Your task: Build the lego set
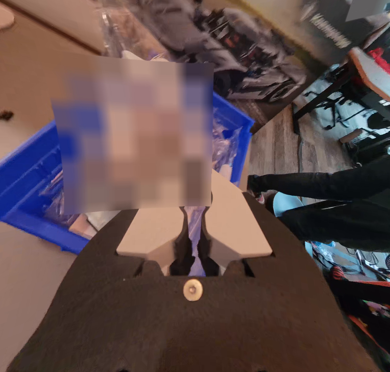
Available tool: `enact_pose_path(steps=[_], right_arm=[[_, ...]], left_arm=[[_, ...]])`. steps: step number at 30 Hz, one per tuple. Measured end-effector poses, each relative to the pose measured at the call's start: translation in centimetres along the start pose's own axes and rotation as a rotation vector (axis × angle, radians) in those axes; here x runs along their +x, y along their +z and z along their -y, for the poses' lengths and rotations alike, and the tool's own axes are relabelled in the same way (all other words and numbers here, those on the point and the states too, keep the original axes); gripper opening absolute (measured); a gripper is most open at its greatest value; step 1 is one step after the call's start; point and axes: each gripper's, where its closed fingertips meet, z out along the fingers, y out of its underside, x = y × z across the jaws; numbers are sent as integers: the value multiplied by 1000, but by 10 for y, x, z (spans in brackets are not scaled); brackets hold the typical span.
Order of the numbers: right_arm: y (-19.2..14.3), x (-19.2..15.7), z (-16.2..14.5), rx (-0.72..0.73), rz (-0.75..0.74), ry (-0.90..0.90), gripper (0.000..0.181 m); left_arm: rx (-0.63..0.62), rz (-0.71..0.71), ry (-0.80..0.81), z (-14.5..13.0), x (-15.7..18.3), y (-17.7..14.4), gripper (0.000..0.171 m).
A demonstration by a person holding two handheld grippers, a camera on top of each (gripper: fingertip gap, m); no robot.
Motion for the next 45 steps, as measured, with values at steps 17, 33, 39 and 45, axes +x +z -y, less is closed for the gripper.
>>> enact_pose_path(steps=[17,33,39,45], right_arm=[[34,-107,-74,-462,361,-350,74],[40,-101,-63,-422,207,-520,19],[31,-79,-35,-294,147,-401,9],[16,-49,-10,-166,79,-267,4]], left_arm=[[-13,0,16,-1,1,0,49],[-22,8,20,-4,-2,0,49],[-24,6,25,-4,-1,1,49],[-25,7,27,-4,-1,1,49]])
